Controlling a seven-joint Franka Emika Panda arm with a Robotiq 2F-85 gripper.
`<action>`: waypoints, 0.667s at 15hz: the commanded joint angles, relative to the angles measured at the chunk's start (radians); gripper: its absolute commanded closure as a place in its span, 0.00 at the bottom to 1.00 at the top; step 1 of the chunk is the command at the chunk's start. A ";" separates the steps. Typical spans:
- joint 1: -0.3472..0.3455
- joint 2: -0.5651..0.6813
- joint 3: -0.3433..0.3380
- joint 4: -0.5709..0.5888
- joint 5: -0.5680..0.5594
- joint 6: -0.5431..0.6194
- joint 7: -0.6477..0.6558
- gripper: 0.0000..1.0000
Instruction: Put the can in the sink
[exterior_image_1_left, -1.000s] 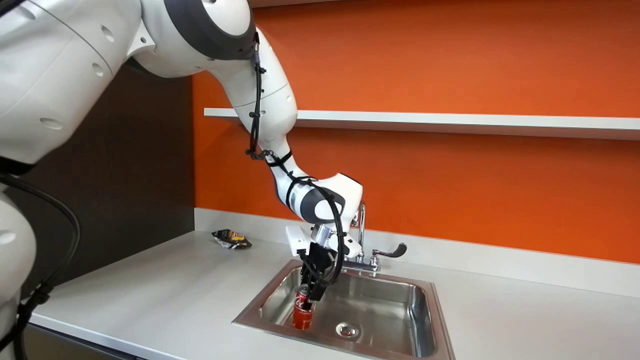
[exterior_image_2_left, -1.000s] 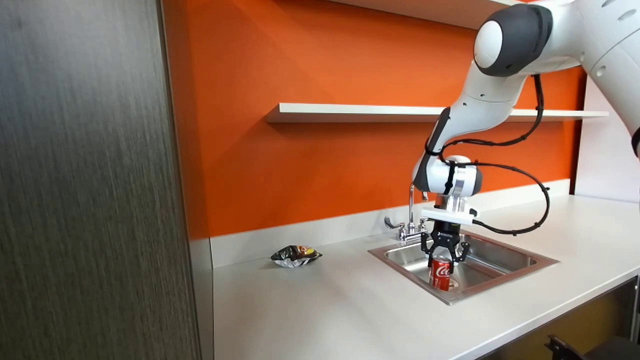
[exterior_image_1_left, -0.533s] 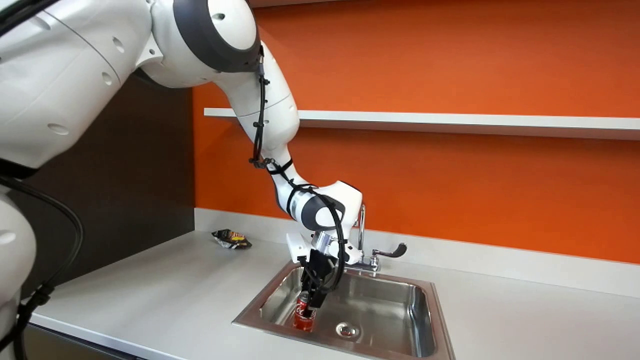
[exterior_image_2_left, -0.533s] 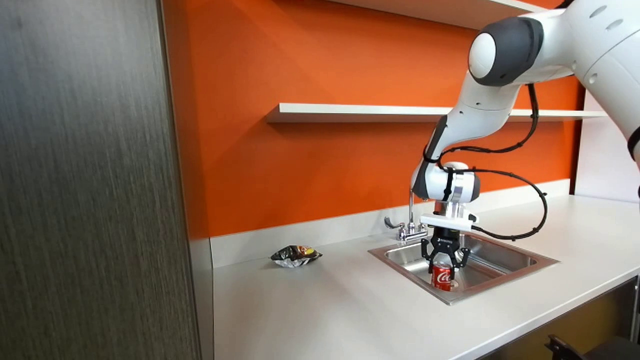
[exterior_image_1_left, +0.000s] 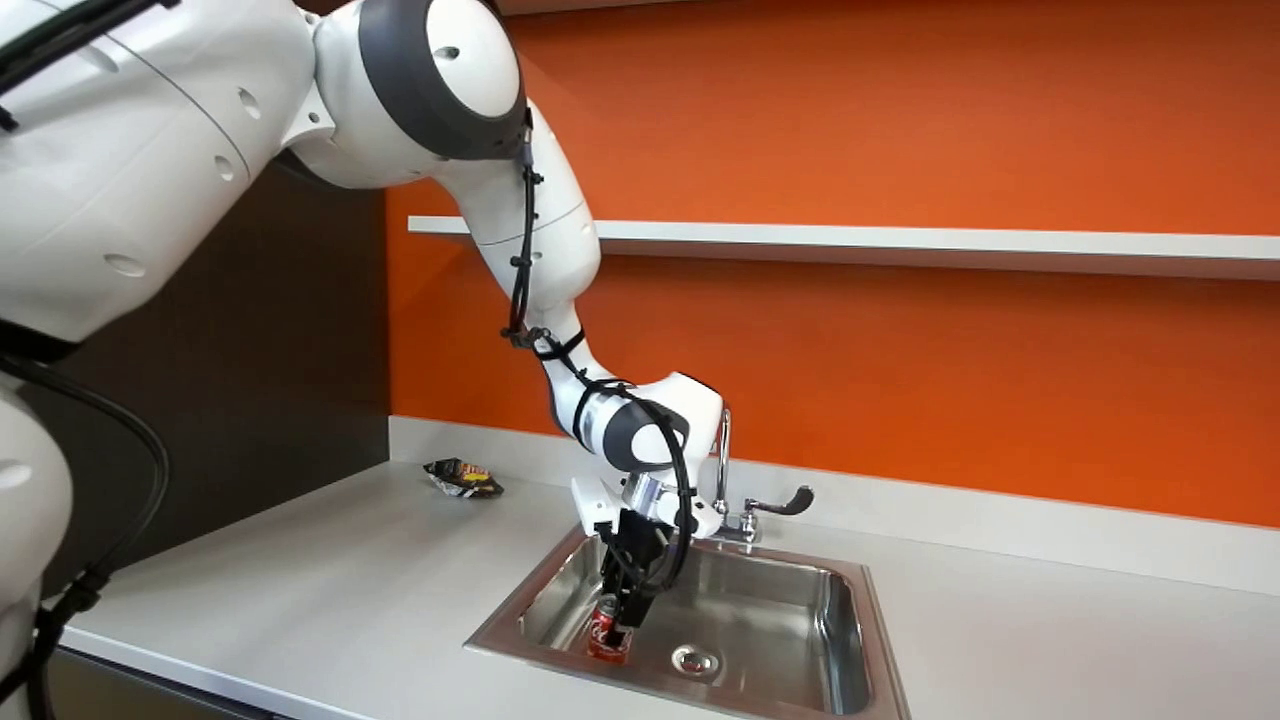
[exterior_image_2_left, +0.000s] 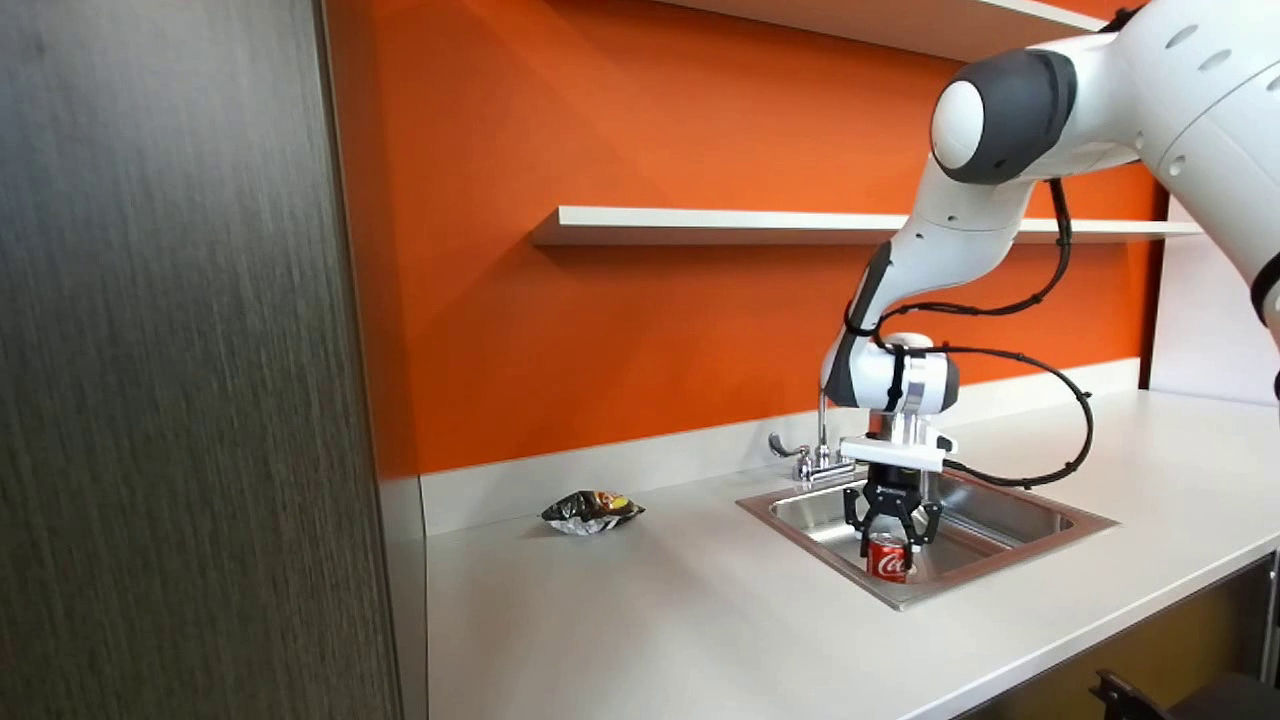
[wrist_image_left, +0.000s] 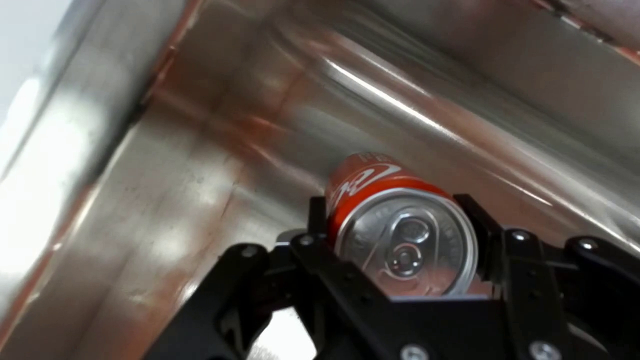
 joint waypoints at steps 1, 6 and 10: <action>-0.009 0.005 0.013 0.023 -0.032 -0.007 0.047 0.14; -0.006 -0.005 0.013 0.016 -0.032 -0.005 0.060 0.00; 0.001 -0.069 0.009 -0.034 -0.040 -0.014 0.054 0.00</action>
